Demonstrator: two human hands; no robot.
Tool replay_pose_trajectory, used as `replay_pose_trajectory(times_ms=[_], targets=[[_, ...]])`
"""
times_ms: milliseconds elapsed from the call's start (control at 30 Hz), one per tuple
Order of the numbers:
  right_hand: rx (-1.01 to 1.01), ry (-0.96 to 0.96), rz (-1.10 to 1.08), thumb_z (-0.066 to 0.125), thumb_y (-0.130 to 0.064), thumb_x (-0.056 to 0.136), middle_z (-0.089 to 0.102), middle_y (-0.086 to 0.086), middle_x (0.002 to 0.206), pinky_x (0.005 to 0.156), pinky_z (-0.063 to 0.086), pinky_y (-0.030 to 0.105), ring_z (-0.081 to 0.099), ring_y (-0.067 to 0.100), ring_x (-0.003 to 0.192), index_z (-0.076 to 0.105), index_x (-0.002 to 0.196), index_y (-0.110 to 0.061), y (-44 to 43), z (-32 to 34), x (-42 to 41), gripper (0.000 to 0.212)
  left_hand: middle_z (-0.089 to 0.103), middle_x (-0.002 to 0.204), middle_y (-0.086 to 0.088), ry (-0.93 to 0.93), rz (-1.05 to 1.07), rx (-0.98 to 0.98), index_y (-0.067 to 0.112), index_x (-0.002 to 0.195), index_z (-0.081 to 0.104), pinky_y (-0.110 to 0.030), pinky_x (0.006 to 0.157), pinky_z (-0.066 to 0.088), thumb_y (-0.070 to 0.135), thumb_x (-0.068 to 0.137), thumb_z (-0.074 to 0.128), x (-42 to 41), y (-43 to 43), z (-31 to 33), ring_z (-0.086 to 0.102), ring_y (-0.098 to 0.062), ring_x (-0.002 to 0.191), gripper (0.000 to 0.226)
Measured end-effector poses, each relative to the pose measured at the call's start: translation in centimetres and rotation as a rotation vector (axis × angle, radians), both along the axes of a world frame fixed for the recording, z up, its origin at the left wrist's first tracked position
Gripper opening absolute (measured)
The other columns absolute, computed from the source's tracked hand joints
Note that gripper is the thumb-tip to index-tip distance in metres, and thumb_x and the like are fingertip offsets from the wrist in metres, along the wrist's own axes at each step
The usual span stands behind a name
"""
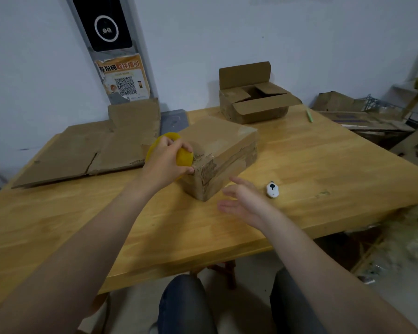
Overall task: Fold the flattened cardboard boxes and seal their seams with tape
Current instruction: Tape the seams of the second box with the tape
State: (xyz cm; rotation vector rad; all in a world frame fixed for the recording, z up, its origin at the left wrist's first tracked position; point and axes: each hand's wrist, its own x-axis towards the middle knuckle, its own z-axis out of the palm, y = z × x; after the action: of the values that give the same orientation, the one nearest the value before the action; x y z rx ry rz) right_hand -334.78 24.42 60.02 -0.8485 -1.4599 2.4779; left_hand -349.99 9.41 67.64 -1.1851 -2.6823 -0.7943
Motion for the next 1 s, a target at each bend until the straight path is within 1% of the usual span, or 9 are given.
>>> replay_pose_trajectory(times_ms=[167, 267, 367, 467, 533, 567, 733, 900, 1000], targets=[[0.368, -0.004, -0.141, 0.061, -0.012, 0.098, 0.044, 0.004, 0.15, 0.094, 0.056, 0.044, 0.057, 0.032, 0.122, 0.039, 0.152, -0.028, 2.2, 0.6, -0.9, 0.061, 0.04, 0.116, -0.001, -0.011, -0.021, 0.052, 0.037, 0.108, 0.055, -0.031, 0.083, 0.036, 0.031, 0.076, 0.09, -0.7, -0.8, -0.8, 0.043, -0.017, 0.104, 0.048], [0.624, -0.008, -0.214, 0.062, -0.018, 0.097, 0.042, -0.006, 0.15, 0.109, 0.045, 0.043, 0.044, 0.018, 0.134, 0.033, 0.152, -0.033, 5.7, 2.5, -2.1, 0.064, 0.04, 0.12, 0.001, -0.037, 0.016, 0.066, 0.033, 0.111, 0.056, -0.034, 0.088, 0.04, 0.026, 0.079, 0.088, -1.2, -1.6, -0.8, 0.043, -0.015, 0.107, 0.046], [0.89, -0.087, -0.2, 0.063, -0.021, 0.092, 0.031, -0.003, 0.157, 0.116, 0.036, 0.05, 0.03, 0.028, 0.143, 0.028, 0.153, -0.036, 8.2, 3.6, -3.3, 0.072, 0.039, 0.119, 0.004, -0.054, 0.13, 0.182, 0.031, 0.111, 0.057, -0.032, 0.086, 0.04, 0.024, 0.08, 0.087, -0.6, -2.4, -1.2, 0.047, -0.015, 0.105, 0.044], [1.383, -0.181, -0.034, 0.065, -0.02, 0.092, 0.006, -0.001, 0.168, 0.121, 0.023, 0.054, 0.011, 0.035, 0.15, 0.032, 0.153, -0.04, 8.3, 4.4, -4.0, 0.071, 0.042, 0.12, 0.001, -0.089, 0.28, 0.398, 0.031, 0.111, 0.058, -0.028, 0.083, 0.042, 0.024, 0.08, 0.087, 1.4, -3.2, -2.1, 0.05, -0.014, 0.098, 0.043], [1.572, -0.16, 0.077, 0.067, -0.028, 0.093, 0.004, -0.002, 0.168, 0.122, 0.019, 0.058, 0.007, 0.035, 0.151, 0.042, 0.149, -0.043, 7.8, 5.1, -4.6, 0.063, 0.042, 0.121, -0.001, -0.111, 0.37, 0.533, 0.031, 0.11, 0.057, -0.015, 0.079, 0.041, 0.022, 0.081, 0.086, 3.0, -3.6, -2.7, 0.05, -0.011, 0.091, 0.042], [1.606, -0.15, 0.11, 0.067, -0.034, 0.093, 0.004, -0.002, 0.168, 0.122, 0.017, 0.059, 0.006, 0.036, 0.152, 0.043, 0.148, -0.043, 7.5, 5.3, -5.0, 0.061, 0.042, 0.122, -0.001, -0.138, 0.411, 0.596, 0.031, 0.11, 0.057, -0.007, 0.074, 0.038, 0.02, 0.082, 0.085, 3.8, -3.8, -3.1, 0.051, -0.006, 0.088, 0.04], [1.575, -0.277, 0.233, 0.062, -0.063, 0.09, 0.002, -0.004, 0.168, 0.121, 0.015, 0.063, 0.005, 0.042, 0.152, 0.043, 0.149, -0.042, 8.7, 6.8, -6.1, 0.065, 0.043, 0.126, -0.005, -0.283, 0.525, 0.646, 0.028, 0.114, 0.058, -0.008, 0.063, 0.037, 0.021, 0.089, 0.079, 5.5, -3.2, -4.9, 0.044, 0.021, 0.079, 0.033], [1.57, -0.268, 0.298, 0.067, -0.072, 0.08, 0.025, -0.004, 0.156, 0.115, 0.026, 0.057, 0.027, 0.042, 0.141, 0.055, 0.138, -0.043, 9.7, 6.9, -5.7, 0.066, 0.053, 0.129, -0.006, -0.461, 0.488, 0.75, 0.039, 0.098, 0.053, -0.03, 0.081, 0.041, 0.026, 0.088, 0.08, 5.6, 0.5, -5.2, 0.056, -0.019, 0.101, 0.032], [1.559, -0.21, 0.239, 0.07, -0.063, 0.083, 0.033, -0.003, 0.149, 0.113, 0.028, 0.049, 0.031, 0.04, 0.135, 0.058, 0.137, -0.04, 9.2, 7.0, -5.0, 0.06, 0.055, 0.126, -0.008, -0.435, 0.516, 0.797, 0.04, 0.096, 0.053, -0.033, 0.081, 0.046, 0.026, 0.087, 0.081, 5.5, 0.5, -4.9, 0.06, -0.02, 0.098, 0.032]])
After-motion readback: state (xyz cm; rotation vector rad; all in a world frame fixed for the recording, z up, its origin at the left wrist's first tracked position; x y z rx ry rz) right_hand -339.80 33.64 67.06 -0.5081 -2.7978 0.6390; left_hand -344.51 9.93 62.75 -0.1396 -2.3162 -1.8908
